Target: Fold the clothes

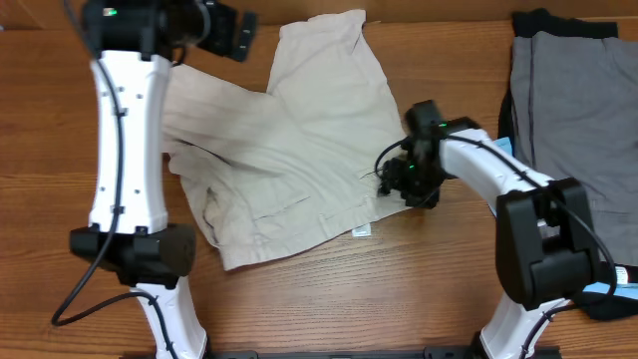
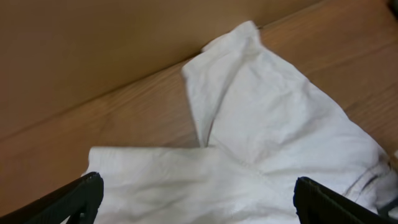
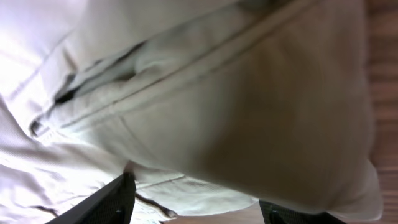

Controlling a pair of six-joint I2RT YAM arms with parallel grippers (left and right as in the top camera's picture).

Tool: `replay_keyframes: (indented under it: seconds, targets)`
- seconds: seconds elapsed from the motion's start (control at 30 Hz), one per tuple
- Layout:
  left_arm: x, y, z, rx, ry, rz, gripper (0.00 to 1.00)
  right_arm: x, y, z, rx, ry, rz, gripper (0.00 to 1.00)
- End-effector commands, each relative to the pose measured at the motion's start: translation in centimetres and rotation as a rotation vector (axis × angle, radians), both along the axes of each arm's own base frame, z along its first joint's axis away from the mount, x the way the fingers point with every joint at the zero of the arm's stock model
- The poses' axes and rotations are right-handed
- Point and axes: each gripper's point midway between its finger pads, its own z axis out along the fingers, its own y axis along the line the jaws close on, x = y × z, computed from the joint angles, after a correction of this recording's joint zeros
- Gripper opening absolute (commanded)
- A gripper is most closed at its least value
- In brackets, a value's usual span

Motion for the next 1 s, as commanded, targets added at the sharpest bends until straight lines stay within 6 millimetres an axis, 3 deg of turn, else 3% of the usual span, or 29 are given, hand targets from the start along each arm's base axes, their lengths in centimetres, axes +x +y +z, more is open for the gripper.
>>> replay_keyframes:
  seconds: [0.0, 0.1, 0.13, 0.33, 0.47, 0.67, 0.73, 0.8, 0.83, 0.87, 0.97]
  targets:
    - [0.9, -3.1, -0.7, 0.043, -0.041, -0.117, 1.0, 0.0, -5.3, -3.3, -0.094, 0.049, -0.025, 0.68]
    - [1.4, -4.4, -1.2, 0.041, -0.05, -0.138, 1.0, 0.9, -7.9, -3.6, -0.089, 0.027, -0.06, 0.69]
    - [1.8, -4.8, -1.8, 0.041, -0.043, -0.145, 1.0, 2.0, -9.7, -3.6, -0.086, -0.011, -0.111, 0.69]
    - [2.6, -5.2, -5.4, 0.051, 0.03, -0.151, 1.0, 7.4, -15.0, -2.1, -0.089, -0.201, -0.249, 0.68]
    - [3.1, -5.4, -8.2, 0.058, 0.091, -0.153, 1.0, 12.1, -17.3, -0.8, -0.154, -0.382, -0.279, 0.64]
    - [3.0, -5.4, -12.0, 0.075, 0.188, -0.155, 1.0, 16.5, -18.5, 0.5, -0.188, -0.503, -0.293, 0.65]
    - [3.2, -5.4, -12.9, 0.076, 0.203, -0.155, 1.0, 17.3, -18.7, 2.2, -0.188, -0.513, -0.293, 0.72]
    - [4.0, -5.6, -13.7, 0.075, 0.193, -0.155, 1.0, 18.4, -18.7, 6.1, -0.18, -0.505, -0.283, 0.85]
    - [4.8, -5.8, -14.1, 0.072, 0.174, -0.155, 1.0, 18.8, -18.3, 9.3, -0.166, -0.509, -0.254, 0.96]
    - [6.4, -6.2, -14.5, 0.06, 0.129, -0.15, 1.0, 19.0, -18.0, 11.4, -0.159, -0.51, -0.25, 1.0]
    - [8.9, -7.1, -15.7, 0.034, 0.065, -0.132, 1.0, 18.9, -16.9, 16.2, -0.135, -0.521, -0.231, 1.0]
